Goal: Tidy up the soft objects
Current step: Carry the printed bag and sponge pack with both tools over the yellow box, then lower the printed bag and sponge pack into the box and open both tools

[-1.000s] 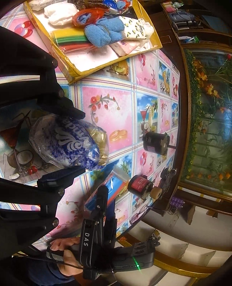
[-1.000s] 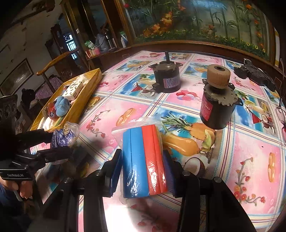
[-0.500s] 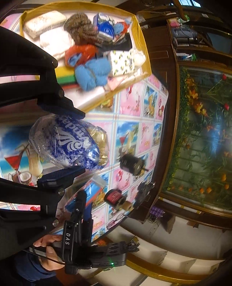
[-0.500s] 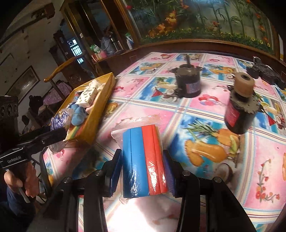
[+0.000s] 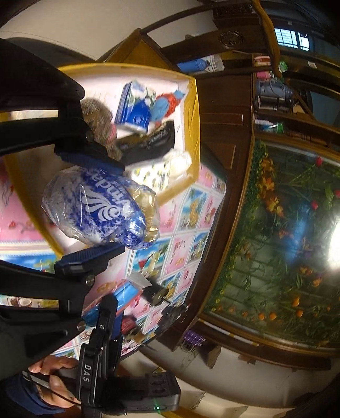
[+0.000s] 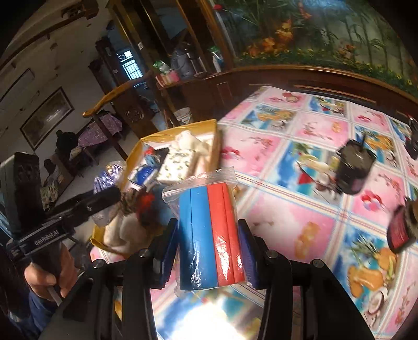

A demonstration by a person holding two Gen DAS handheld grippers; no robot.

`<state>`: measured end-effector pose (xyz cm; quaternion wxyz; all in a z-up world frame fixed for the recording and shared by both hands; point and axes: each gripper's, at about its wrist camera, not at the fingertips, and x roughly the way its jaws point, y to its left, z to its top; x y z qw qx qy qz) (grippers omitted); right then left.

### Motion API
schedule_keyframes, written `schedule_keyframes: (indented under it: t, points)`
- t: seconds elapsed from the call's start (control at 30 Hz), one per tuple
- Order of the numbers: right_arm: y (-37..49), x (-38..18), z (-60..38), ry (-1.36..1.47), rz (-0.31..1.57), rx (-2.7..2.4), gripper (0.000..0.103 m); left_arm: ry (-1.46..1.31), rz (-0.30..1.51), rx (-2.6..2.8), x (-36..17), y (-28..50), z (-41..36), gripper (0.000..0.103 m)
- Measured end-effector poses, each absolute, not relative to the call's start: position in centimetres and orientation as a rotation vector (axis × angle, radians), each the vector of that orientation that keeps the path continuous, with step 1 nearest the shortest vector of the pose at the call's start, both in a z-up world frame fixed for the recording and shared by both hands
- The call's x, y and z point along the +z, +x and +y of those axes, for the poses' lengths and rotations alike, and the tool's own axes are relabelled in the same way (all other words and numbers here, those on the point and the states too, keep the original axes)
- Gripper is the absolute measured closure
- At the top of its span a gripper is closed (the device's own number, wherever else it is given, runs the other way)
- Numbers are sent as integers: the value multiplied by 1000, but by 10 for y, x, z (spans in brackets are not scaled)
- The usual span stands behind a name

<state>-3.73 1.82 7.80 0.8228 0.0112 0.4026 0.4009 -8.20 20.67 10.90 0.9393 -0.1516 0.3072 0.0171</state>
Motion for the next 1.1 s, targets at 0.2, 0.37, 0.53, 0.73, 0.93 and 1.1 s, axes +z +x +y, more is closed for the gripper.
schedule_keyframes:
  t: [0.2, 0.37, 0.53, 0.73, 0.93, 1.1]
  points:
    - [-25, 94, 71, 3, 857, 877, 55, -336, 638, 96, 103, -70, 242, 50]
    - [-6, 93, 111, -3, 880, 869, 55, -375, 673, 141, 92, -59, 265, 50]
    - [15, 86, 143, -9, 906, 848, 55, -404, 698, 169, 84, -45, 281, 50]
    - [34, 82, 173, -17, 925, 832, 55, -435, 708, 187, 74, -36, 292, 50]
    - [52, 79, 208, -30, 935, 820, 55, -470, 722, 201, 67, -34, 299, 50]
    - [71, 66, 233, -47, 963, 786, 55, -465, 738, 187, 65, -32, 299, 50]
